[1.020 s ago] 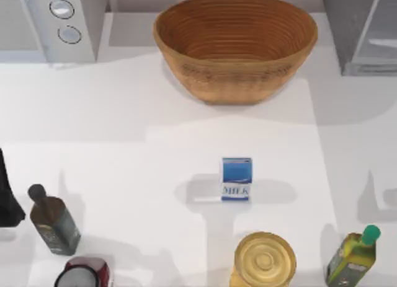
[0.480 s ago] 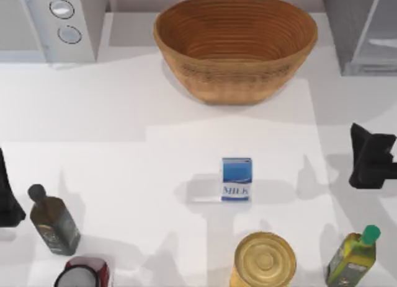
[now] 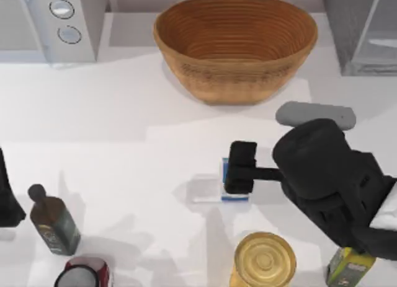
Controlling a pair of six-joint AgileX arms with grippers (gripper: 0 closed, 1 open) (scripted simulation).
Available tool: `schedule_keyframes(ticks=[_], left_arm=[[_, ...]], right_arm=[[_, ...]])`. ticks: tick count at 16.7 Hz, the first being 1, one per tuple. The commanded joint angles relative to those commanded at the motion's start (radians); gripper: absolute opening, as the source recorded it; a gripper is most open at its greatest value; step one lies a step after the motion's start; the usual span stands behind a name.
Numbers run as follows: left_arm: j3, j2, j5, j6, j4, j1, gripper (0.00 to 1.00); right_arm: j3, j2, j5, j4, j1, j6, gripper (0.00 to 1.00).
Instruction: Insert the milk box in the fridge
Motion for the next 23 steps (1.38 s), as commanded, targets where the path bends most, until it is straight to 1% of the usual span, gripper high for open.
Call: schedule_keyframes(ticks=[5, 8, 10, 17, 23], left_arm=[[0.000, 0.000, 0.000, 0.000, 0.000, 0.000, 1.00], [0.000, 0.000, 0.000, 0.000, 0.000, 0.000, 1.00], [0.000, 0.000, 0.000, 0.000, 0.000, 0.000, 1.00], [0.000, 0.000, 0.000, 0.000, 0.000, 0.000, 1.00], [0.000, 0.000, 0.000, 0.000, 0.000, 0.000, 1.00]], right_arm=[[0.140, 0.307, 0.132, -0.022, 0.090, 0.084, 1.00], [0.194, 0.418, 0.191, -0.023, 0.109, 0.095, 1.00], [0.212, 0.456, 0.212, -0.022, 0.114, 0.097, 1.00], [0.224, 0.463, 0.207, -0.015, 0.099, 0.085, 1.00], [0.311, 0.595, 0.169, 0.073, 0.030, 0.010, 1.00]])
